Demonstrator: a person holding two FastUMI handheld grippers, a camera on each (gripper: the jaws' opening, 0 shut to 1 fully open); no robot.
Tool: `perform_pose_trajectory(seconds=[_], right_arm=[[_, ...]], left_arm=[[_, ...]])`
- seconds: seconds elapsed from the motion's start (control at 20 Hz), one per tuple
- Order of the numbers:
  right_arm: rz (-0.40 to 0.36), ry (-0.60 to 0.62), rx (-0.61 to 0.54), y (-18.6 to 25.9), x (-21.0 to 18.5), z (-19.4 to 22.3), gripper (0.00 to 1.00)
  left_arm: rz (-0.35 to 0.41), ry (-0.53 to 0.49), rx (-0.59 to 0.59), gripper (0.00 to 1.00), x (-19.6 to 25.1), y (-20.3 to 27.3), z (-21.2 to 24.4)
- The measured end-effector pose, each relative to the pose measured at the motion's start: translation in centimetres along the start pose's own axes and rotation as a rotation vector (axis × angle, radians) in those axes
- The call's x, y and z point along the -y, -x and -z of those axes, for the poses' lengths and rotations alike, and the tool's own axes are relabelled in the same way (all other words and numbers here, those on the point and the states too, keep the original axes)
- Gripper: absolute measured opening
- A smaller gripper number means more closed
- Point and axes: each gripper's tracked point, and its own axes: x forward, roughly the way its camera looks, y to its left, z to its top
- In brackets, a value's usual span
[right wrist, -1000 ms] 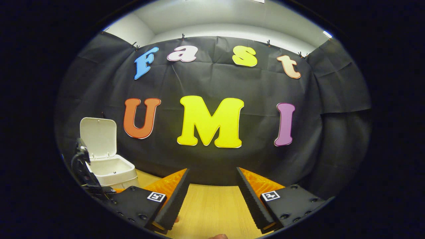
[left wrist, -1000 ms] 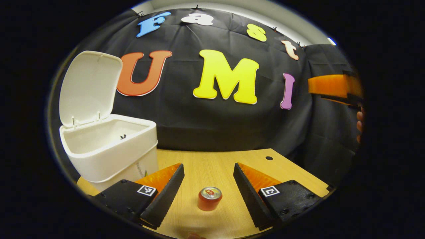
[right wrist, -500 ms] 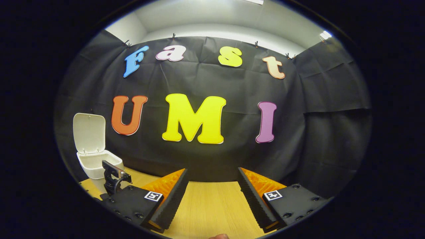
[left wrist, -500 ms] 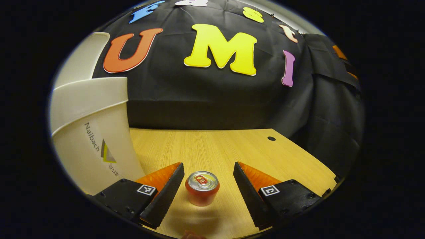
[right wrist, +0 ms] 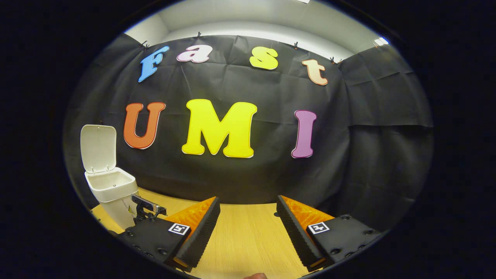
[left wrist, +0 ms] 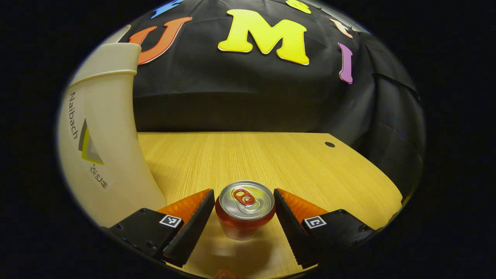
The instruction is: Press the lid of the desktop garbage bin to open it, pick up the crumpled paper on the desktop and throw it into the bin, then pick up the pop can on the desktop and drop it into the bin, and finally close the garbage bin lid.
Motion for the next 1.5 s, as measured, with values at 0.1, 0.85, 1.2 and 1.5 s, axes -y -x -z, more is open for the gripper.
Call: perform_pose_trajectory(seconds=[0.1,0.85,1.2,1.5], right_arm=[[0.007,-0.008,-0.012,-0.1,0.3,0.3,0.94],[-0.027,-0.070,-0.029,0.5,-0.5,0.7,0.94],[-0.071,-0.092,-0.033,0.5,-2.1,0.7,0.94],[-0.105,-0.101,-0.035,0.6,-3.4,0.7,0.95]], left_arm=[[0.002,-0.021,-0.003,0.99,0.1,-0.1,0.2],[0.026,-0.050,0.210,0.84,0.3,7.3,-10.0],[-0.028,-0.025,0.347,0.84,-2.5,13.2,-18.6],[-0.093,-0.020,0.463,0.83,-5.0,18.0,-24.4]])
